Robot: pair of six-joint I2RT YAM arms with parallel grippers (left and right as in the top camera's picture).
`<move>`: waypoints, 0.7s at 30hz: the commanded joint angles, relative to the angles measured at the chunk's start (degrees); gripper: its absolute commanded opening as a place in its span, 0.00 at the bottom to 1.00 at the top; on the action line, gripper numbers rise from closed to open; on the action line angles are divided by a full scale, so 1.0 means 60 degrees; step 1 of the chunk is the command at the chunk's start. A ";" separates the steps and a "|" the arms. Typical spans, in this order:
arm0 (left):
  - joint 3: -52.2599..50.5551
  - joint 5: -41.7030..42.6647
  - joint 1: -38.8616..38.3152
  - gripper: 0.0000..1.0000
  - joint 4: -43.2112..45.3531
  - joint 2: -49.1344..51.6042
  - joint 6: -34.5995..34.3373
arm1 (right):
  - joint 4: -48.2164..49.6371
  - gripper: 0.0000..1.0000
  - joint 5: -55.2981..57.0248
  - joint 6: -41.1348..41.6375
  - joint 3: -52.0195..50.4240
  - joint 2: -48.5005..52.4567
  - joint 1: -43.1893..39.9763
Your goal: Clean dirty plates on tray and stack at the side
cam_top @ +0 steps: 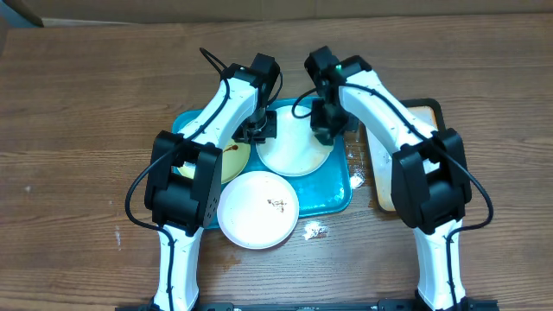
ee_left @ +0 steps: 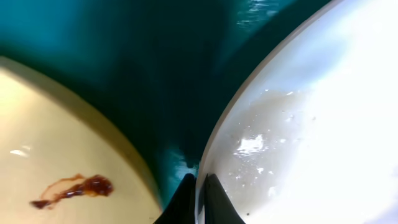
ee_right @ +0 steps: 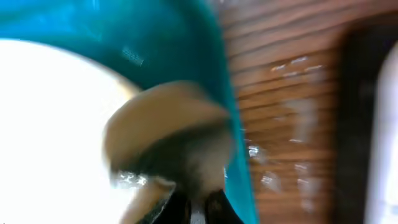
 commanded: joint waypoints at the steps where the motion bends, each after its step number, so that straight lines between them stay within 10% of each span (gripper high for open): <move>1: 0.0120 -0.0885 0.0178 0.04 -0.0091 0.0197 -0.0229 | -0.0302 0.04 0.0918 -0.0138 0.0896 -0.0670 -0.0200; 21: 0.2710 -0.0976 0.0146 0.04 -0.1286 0.0197 -0.0259 | -0.1315 0.04 0.0943 -0.0390 0.1650 -0.0674 -0.0219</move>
